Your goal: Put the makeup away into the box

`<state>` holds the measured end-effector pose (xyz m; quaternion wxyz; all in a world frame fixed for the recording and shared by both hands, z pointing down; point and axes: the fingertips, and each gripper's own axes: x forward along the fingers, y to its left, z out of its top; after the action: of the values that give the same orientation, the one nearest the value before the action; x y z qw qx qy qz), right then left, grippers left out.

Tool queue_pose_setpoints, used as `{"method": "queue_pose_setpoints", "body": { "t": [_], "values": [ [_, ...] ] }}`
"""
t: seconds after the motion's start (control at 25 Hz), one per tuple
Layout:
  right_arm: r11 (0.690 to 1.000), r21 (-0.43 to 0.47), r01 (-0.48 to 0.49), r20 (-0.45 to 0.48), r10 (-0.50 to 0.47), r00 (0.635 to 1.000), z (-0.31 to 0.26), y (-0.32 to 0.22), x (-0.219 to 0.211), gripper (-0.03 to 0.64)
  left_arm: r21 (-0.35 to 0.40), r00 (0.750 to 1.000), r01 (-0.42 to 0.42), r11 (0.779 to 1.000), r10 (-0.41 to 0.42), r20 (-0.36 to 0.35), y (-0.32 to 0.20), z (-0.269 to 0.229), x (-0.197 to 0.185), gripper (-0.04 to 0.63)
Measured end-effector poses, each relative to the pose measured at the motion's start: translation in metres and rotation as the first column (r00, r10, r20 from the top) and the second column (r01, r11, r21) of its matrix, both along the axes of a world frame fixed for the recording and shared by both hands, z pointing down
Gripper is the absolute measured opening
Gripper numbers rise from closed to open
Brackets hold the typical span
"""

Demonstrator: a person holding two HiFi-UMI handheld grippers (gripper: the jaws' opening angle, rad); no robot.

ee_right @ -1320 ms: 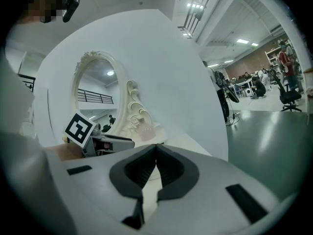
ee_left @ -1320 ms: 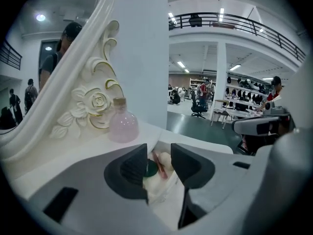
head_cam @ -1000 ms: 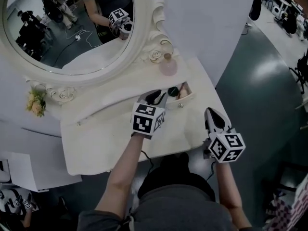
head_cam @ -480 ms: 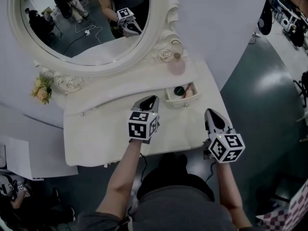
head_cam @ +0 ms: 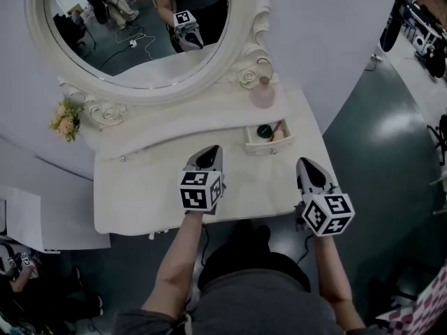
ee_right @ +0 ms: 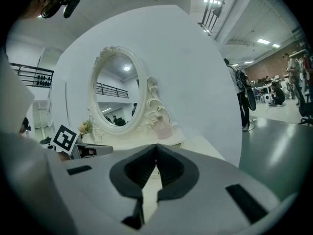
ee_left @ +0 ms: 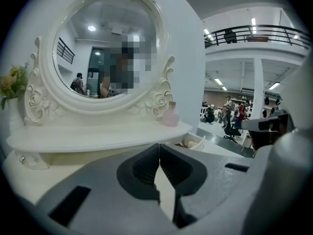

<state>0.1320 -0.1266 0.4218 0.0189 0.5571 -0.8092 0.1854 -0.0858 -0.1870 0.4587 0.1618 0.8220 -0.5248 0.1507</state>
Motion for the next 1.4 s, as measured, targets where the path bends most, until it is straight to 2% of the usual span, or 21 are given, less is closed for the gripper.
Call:
{"method": "queue_pose_setpoints", "body": {
  "t": [0.2,1.4],
  "values": [
    [1.0,-0.003,0.004,-0.012,-0.004,1.0,0.001,0.0,-0.001,0.005,-0.005,0.999,0.029,1.0,-0.029,-0.038,0.005,0.0,-0.008,0.008],
    [1.0,-0.002,-0.005,-0.089,0.005,0.996,0.006,-0.017,-0.002,0.003,0.011,0.998,0.02,1.0,-0.019,-0.061,-0.003,-0.003,-0.006,0.008]
  ]
}}
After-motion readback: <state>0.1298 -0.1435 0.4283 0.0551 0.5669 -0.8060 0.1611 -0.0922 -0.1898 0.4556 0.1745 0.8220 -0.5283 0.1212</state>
